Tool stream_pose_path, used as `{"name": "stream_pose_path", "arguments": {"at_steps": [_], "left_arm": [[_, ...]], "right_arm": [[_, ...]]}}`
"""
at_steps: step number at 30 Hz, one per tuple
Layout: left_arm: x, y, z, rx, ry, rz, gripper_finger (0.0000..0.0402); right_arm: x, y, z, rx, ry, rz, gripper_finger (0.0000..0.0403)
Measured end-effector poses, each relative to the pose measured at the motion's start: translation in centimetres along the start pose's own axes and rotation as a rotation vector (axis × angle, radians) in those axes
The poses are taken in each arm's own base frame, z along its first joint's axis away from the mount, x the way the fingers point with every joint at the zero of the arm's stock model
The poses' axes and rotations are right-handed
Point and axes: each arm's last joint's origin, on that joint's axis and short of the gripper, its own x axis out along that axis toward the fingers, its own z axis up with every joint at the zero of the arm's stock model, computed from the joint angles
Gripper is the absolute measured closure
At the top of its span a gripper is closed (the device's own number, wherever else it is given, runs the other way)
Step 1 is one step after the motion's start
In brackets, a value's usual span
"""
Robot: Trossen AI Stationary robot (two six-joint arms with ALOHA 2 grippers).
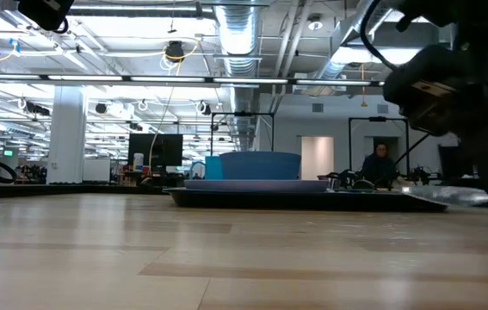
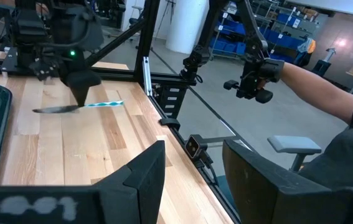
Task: Set up tray
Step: Put the blue knife on the black napkin
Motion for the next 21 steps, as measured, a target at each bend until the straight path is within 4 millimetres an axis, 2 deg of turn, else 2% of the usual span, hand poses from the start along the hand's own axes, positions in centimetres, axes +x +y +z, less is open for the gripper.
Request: {"name": "stream_pose_path", "arguments": {"at_steps": [8,13,17,21], "left_arm": [[0.0,0.0,0.0,0.0,0.0,0.0,0.0253],[0.0,0.0,0.0,0.001,0.0,0.0,0.0253],[0.0,0.0,0.0,0.004,0.0,0.0,0.0253],[0.0,0.0,-0.1,0.005,0.005,0.001,0.0253]], "right_arm": [[-1.7,0.1,0.5,0.007,-0.032,0.078,0.0403],[-2.9,-0.7,0.7,0.038,-0.157,0.07,0.0403],[-3.9,-1.5,1.7,0.109,-0.202,0.031,0.0403],[-4.7,-1.9,3.6,0.126,-0.228,0.011,0.0403]]}}
